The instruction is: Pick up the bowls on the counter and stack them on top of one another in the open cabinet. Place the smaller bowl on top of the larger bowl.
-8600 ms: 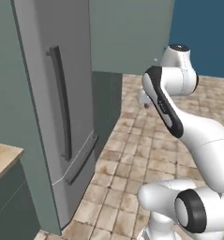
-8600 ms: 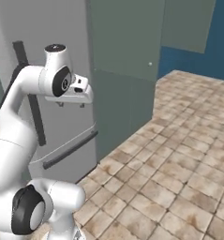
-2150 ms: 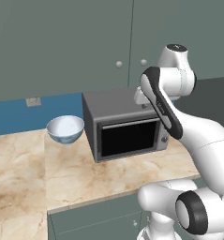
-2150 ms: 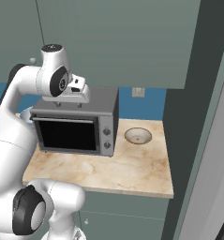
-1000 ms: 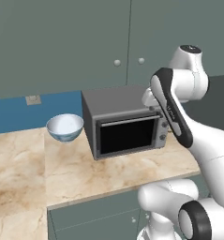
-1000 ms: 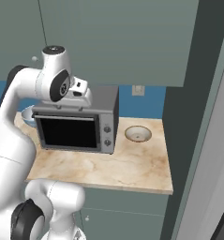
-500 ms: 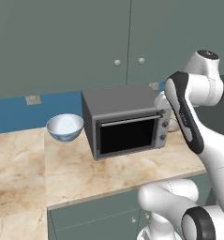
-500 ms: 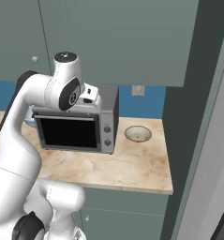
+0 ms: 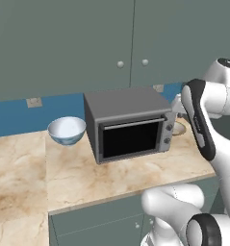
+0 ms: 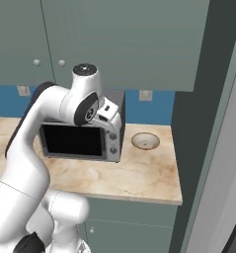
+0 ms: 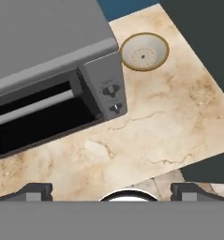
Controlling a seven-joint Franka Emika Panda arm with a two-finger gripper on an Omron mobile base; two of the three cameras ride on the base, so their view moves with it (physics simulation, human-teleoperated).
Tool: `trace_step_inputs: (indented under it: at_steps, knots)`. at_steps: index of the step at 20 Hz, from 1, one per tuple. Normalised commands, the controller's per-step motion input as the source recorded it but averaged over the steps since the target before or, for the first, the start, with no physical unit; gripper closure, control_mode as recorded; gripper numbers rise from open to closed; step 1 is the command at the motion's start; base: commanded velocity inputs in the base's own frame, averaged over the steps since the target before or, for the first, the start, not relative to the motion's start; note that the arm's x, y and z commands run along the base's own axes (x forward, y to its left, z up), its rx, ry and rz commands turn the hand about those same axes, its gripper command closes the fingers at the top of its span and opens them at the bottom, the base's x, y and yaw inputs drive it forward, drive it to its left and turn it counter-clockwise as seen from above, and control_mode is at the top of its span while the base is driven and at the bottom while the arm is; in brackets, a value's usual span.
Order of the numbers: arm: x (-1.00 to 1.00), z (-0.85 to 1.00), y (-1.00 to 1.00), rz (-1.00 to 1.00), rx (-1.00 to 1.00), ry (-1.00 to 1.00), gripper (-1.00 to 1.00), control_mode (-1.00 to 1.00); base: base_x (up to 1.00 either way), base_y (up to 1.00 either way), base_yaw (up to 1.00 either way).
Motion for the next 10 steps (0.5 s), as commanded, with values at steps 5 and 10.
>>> trace_step_inputs:
  at_steps: [5,10]
  knots:
    - [-0.06,-0.28,-0.45,-0.19,0.1,0.0,-1.0,-1.0,0.0,0.0,0.0]
    - [-0.02,-0.28,-0.26,-0.15,0.07,0.0,-1.0,-1.0,0.0,0.0,0.0]
